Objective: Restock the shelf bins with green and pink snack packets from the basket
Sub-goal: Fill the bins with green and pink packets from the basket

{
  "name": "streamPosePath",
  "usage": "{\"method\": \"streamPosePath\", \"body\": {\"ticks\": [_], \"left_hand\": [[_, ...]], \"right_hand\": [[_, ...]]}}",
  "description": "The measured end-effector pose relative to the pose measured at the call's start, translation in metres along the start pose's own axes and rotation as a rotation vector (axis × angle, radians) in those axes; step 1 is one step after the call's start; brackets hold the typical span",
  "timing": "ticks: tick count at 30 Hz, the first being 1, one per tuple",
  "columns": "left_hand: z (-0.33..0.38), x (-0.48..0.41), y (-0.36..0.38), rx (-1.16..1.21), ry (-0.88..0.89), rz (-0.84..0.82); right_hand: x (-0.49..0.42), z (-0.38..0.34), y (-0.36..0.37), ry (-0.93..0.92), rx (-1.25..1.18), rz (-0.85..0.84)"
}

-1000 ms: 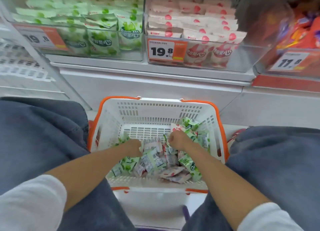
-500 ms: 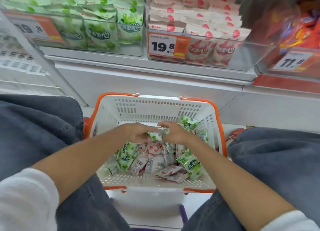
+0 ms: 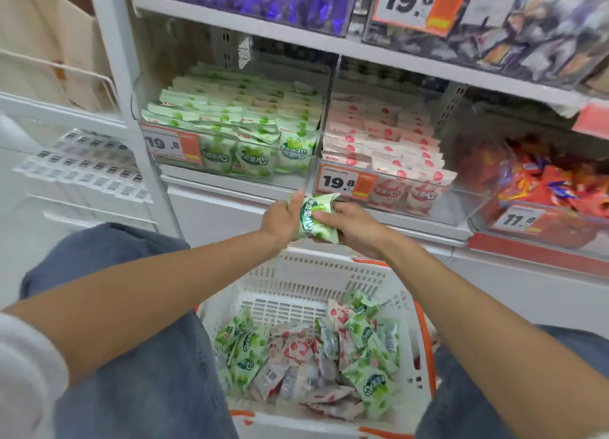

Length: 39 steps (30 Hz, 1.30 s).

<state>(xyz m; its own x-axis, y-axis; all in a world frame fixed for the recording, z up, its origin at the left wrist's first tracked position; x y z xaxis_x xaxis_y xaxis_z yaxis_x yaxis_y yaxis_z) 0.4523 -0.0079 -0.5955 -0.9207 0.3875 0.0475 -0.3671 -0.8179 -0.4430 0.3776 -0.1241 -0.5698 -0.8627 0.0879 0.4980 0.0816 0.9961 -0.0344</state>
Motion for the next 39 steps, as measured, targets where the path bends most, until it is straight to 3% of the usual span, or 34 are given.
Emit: {"method": "streamPosePath", "body": {"ticks": [4,8,11,14,16,19,28,39], "left_hand": [[0.034,-0.009,-0.038,-0.07,0.176,0.201],[0.066,-0.029,-0.077,-0.061,0.411,0.31],[0.086,-0.054,-0.116,-0.367,0.644,0.421],[0.069,-0.089,-0.128,-0.679,0.576,0.273],[0.055,-0.101,-0.129,-0.714,0.518,0.183],[0.051,-0.108,-0.131,-0.682,0.497,0.145],[0.048,-0.111,-0.134,-0.757,0.407,0.146],[0.049,-0.107,-0.136,-0.769,0.407,0.168]], "right_hand": [[-0.003,-0.044,0.011,-0.03,0.05,0.041],[0.0,-0.117,0.0,-0.234,0.354,0.313],[0.005,-0.185,-0.005,-0.433,0.551,0.465],[-0.014,-0.219,0.002,-0.425,0.965,0.492],[-0.03,-0.224,0.011,-0.347,1.228,0.482],[-0.051,-0.225,0.018,-0.243,1.415,0.461],[-0.076,-0.209,0.038,-0.092,1.585,0.36],[-0.096,-0.188,0.039,-0.048,1.548,0.367]]}}
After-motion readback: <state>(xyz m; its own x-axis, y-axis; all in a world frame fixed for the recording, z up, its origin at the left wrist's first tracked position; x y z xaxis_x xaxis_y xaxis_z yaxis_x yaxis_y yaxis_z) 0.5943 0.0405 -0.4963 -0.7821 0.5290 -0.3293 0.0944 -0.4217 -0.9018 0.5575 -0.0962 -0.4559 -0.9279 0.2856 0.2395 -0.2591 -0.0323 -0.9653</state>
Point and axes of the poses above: each hand's wrist, its own x-axis away from the middle knuckle, its own y-axis out of the palm, z = x × y, the point moved 7 cm from there along -x, towards the middle knuckle, and after that the axes turned 9 degrees about y, right-handed, at the moved point
